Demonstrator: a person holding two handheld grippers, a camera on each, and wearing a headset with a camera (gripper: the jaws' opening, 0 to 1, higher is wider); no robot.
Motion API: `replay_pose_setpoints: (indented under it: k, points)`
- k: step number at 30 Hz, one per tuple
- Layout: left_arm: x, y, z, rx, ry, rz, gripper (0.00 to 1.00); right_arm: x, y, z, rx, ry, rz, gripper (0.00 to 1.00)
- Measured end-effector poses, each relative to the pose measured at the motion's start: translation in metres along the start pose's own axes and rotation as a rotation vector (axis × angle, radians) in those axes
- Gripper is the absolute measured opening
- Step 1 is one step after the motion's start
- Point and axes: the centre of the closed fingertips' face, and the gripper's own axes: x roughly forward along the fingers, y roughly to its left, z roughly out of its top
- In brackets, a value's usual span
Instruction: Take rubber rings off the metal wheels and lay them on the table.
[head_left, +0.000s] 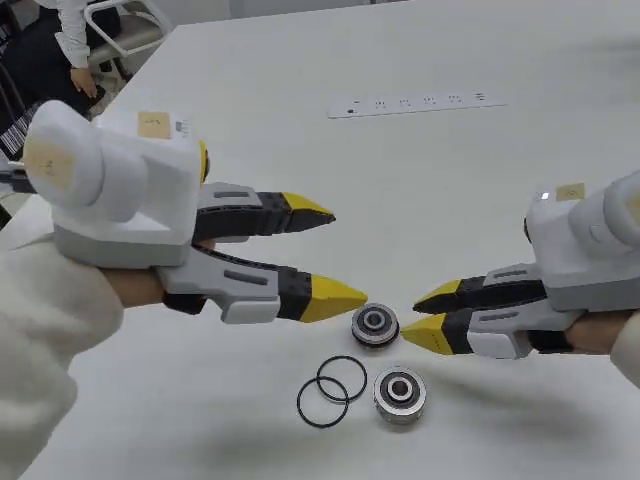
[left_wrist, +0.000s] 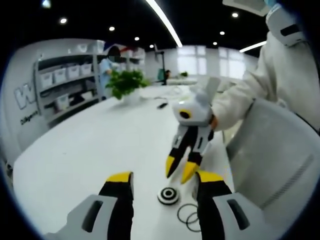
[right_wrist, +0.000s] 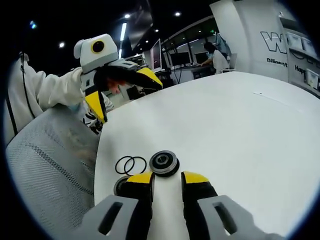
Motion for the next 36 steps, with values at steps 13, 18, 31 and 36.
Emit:
replay_pose_setpoints:
  k: [13,18,31,36]
  points:
    - [0.030,0.000,-0.029,0.002,0.061,-0.024,0.37,0.008,0.000,-0.003,-0.020,0.007,0.016,0.17]
    - [0.041,-0.005,-0.045,0.019,0.112,-0.043,0.31,0.010,0.000,-0.005,-0.026,0.014,0.022,0.16]
    - [0.048,-0.006,-0.068,-0.044,0.155,-0.043,0.18,0.013,0.000,-0.008,-0.035,0.020,0.027,0.16]
    - [0.051,-0.005,-0.071,-0.036,0.152,-0.028,0.16,0.013,0.000,-0.008,-0.043,0.019,0.028,0.15]
